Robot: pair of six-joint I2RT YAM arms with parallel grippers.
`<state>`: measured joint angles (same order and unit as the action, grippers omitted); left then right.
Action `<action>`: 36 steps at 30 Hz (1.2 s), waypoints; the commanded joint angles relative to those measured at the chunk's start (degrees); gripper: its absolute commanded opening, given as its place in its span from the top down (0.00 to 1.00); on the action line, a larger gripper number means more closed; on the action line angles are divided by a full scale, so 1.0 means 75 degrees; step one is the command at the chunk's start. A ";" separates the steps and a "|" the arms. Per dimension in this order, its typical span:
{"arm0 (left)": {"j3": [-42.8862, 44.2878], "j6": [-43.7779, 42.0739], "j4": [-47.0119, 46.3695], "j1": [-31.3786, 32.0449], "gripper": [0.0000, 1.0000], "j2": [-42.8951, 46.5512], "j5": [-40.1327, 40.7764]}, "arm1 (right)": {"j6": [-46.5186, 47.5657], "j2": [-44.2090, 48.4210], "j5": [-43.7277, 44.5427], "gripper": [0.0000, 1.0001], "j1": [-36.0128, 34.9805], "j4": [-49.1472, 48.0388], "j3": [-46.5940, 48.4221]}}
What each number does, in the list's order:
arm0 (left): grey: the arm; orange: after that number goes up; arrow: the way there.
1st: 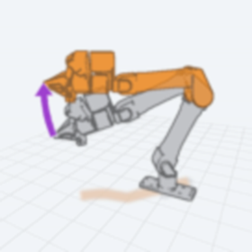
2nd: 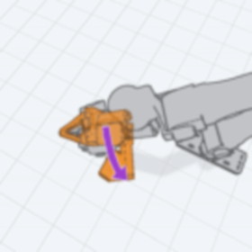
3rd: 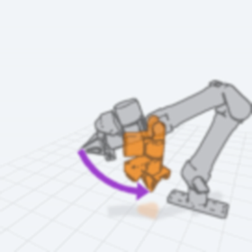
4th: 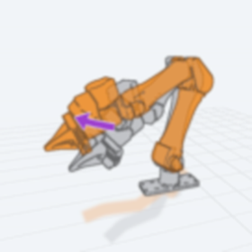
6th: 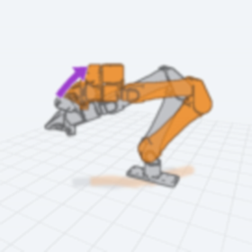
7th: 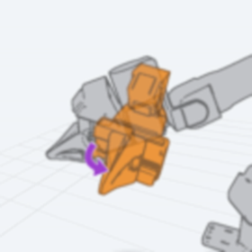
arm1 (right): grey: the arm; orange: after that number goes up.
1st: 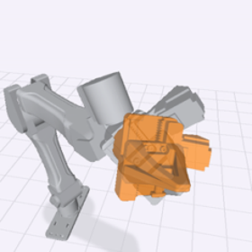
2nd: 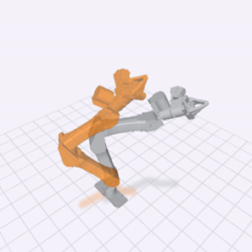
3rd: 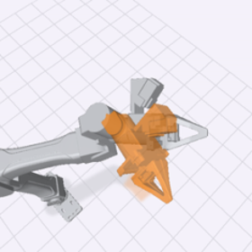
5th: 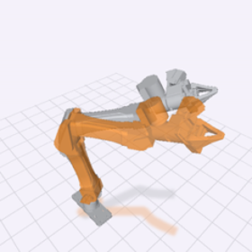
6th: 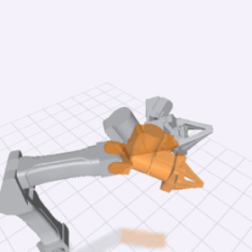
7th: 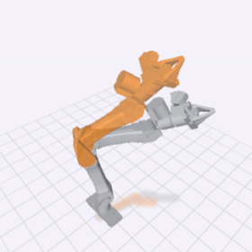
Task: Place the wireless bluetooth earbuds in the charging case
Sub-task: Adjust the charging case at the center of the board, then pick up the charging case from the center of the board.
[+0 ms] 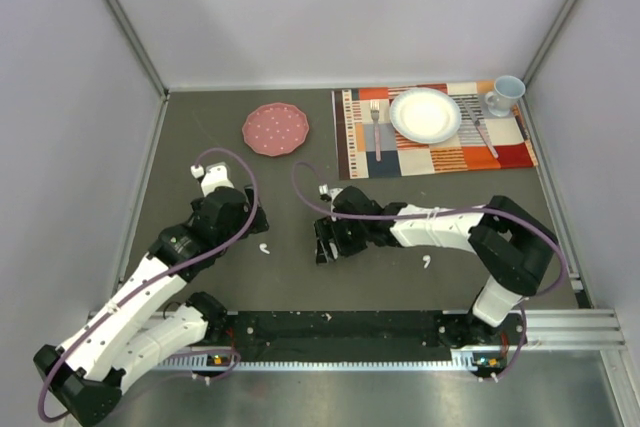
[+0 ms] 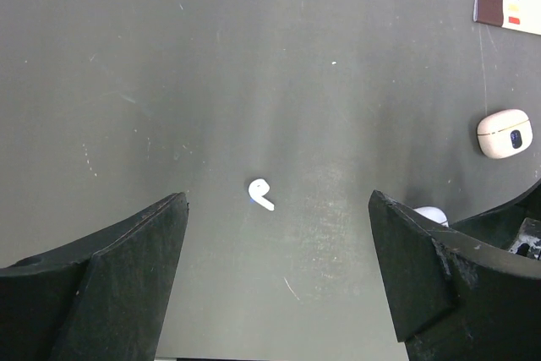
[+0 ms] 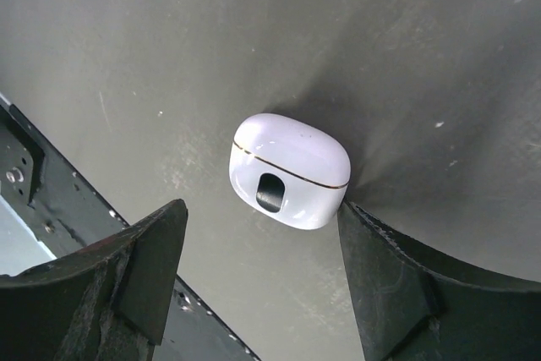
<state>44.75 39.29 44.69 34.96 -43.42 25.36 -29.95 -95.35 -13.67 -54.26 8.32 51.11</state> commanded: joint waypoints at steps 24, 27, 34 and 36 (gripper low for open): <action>-0.0131 0.0012 -0.0087 -0.0044 0.07 0.0059 0.0087 | 0.6182 0.2050 -0.0518 0.21 -0.0523 -0.2373 -0.1470; -0.0166 0.0035 -0.0064 -0.0044 0.07 0.0164 0.0087 | 0.7633 0.1745 -0.1256 0.21 -0.0429 -0.2656 -0.1764; -0.0260 0.0012 0.0018 -0.0044 0.07 0.0387 0.0110 | 0.8540 0.0972 -0.2641 0.21 -0.0020 -0.4190 -0.2104; -0.0260 0.0000 0.0030 -0.0044 0.07 0.0387 0.0087 | 0.8925 0.0785 -0.2991 0.21 0.0074 -0.4226 -0.2011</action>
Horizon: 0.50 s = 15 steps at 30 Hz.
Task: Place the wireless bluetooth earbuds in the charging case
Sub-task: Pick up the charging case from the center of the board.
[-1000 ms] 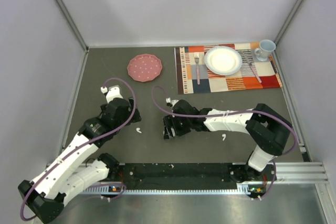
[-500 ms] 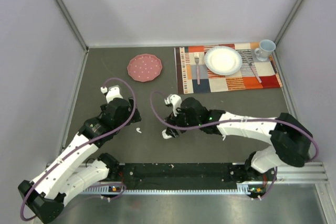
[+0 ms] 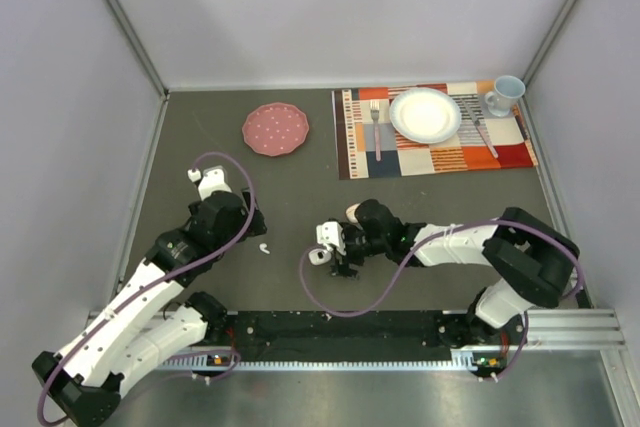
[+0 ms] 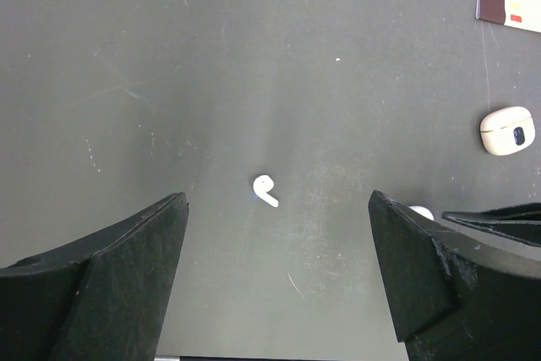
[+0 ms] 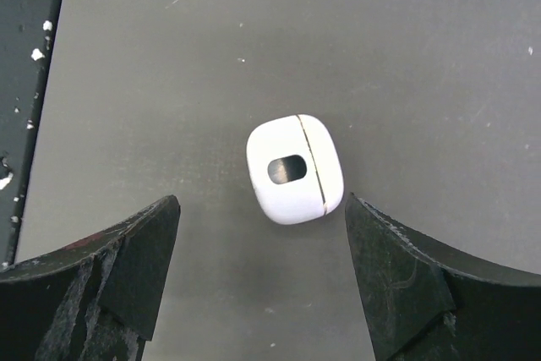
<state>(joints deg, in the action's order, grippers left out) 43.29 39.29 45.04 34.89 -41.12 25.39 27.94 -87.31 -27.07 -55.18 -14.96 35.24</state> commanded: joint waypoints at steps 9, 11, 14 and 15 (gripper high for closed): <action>-0.0158 -0.0023 0.0054 -0.0035 0.07 0.0174 0.0049 | 0.1958 -0.1214 -0.2307 0.23 0.0536 0.0225 0.1147; -0.0170 -0.0012 0.0089 -0.0035 0.07 0.0186 0.0049 | 0.1958 -0.1366 -0.2367 0.23 0.0572 0.0354 0.1300; -0.0182 -0.0023 0.0101 -0.0035 0.07 0.0221 0.0037 | 0.2004 -0.1600 -0.2344 0.24 0.0595 0.0716 0.1523; -0.0182 -0.0024 0.0101 -0.0035 0.07 0.0210 0.0025 | 0.2028 -0.1671 -0.2332 0.25 0.0607 0.0764 0.1616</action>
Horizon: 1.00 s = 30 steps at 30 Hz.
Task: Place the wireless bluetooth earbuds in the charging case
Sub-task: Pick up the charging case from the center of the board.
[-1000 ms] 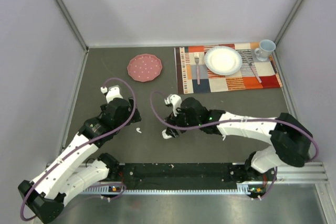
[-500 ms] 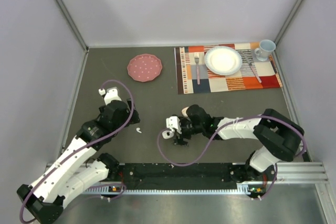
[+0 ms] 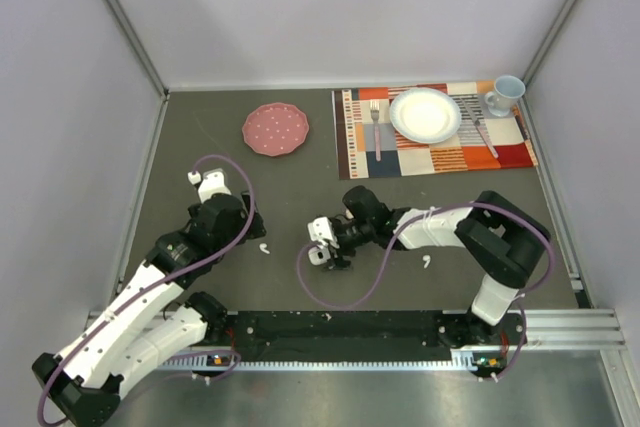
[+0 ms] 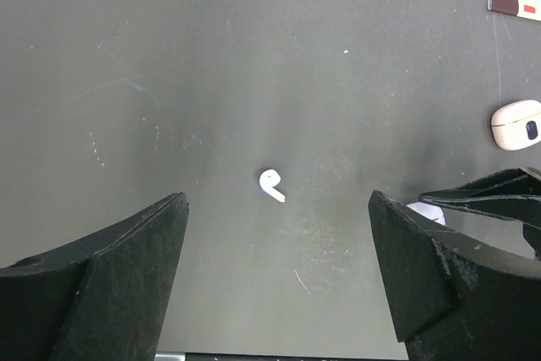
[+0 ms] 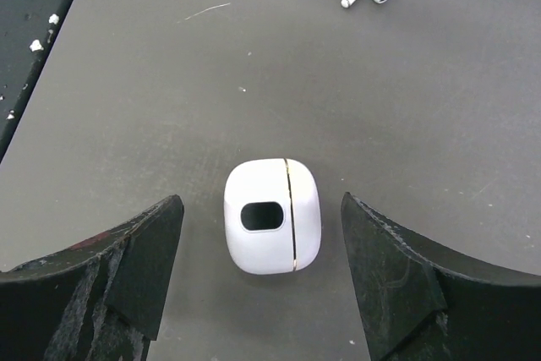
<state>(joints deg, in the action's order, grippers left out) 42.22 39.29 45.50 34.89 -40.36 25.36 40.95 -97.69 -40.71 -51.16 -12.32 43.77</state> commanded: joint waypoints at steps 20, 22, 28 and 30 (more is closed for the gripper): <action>-0.0039 -0.0035 -0.0230 -0.0047 0.09 0.0107 -0.0323 | -0.0548 -0.0463 0.0107 0.58 0.0258 -0.0325 0.0153; -0.0074 -0.0012 -0.0405 -0.0047 0.09 0.0166 -0.0428 | -0.0736 -0.0312 0.0143 0.68 0.0258 -0.0897 0.0024; -0.0215 -0.0035 -0.1037 -0.0047 0.07 0.0412 -0.1177 | -0.1861 0.0461 0.1134 0.86 0.0177 -0.2726 -0.0842; -0.0285 -0.0093 -0.1575 -0.0047 0.06 0.0564 -0.1786 | -0.2131 0.1035 0.1488 0.89 0.0118 -0.3290 -0.1194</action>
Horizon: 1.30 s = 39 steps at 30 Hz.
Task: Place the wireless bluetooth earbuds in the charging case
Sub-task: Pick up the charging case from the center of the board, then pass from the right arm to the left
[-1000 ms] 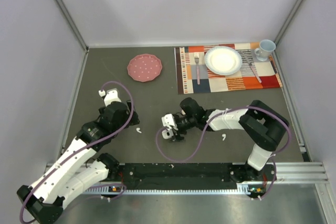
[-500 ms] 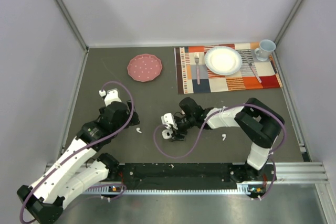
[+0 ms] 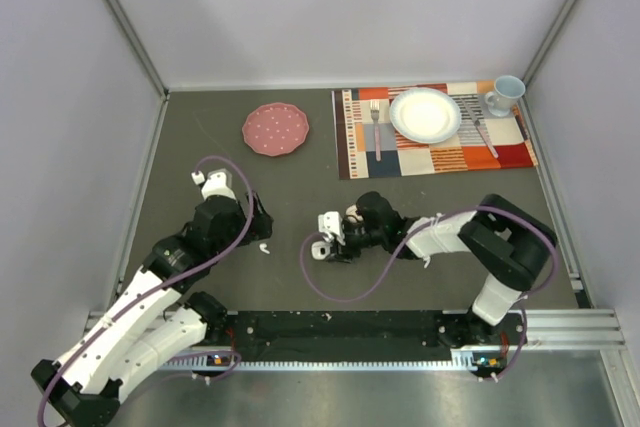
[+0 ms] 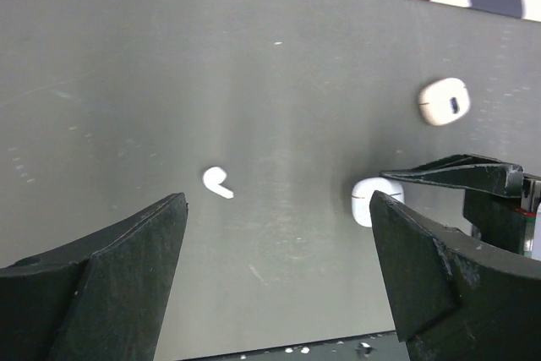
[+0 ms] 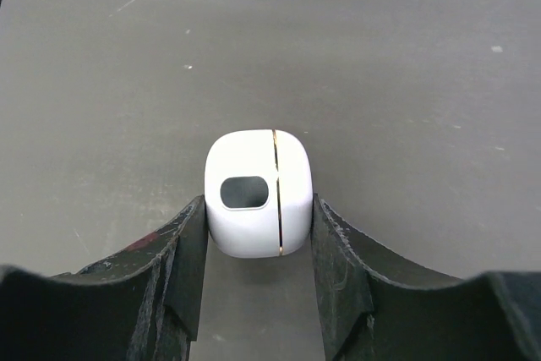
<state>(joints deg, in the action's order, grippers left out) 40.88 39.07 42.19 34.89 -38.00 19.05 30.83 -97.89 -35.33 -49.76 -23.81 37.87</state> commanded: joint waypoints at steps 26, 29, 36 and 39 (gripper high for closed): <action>-0.2182 -0.0604 -0.7900 -0.0035 0.07 0.0180 -0.6114 | -0.1627 0.4086 0.4324 0.97 -0.1850 -0.2802 -0.1217; -0.2100 -0.0639 -0.7572 -0.0047 0.11 0.0180 -0.6336 | -0.1205 0.4215 0.4078 0.97 -0.1850 -0.2708 -0.1310; -0.1526 -0.0651 -0.6704 -0.0047 0.23 -0.0464 -0.6910 | -0.0326 0.4555 0.3610 0.97 -0.1862 -0.2439 -0.1568; -0.1385 -0.0627 -0.6727 -0.0047 0.31 -0.0827 -0.7168 | -0.0138 0.4661 0.3562 0.97 -0.1850 -0.2368 -0.1568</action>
<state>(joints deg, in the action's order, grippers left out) 27.35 35.18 -8.43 34.74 -41.89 -30.81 26.15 -65.36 -6.42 -63.22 -40.32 25.89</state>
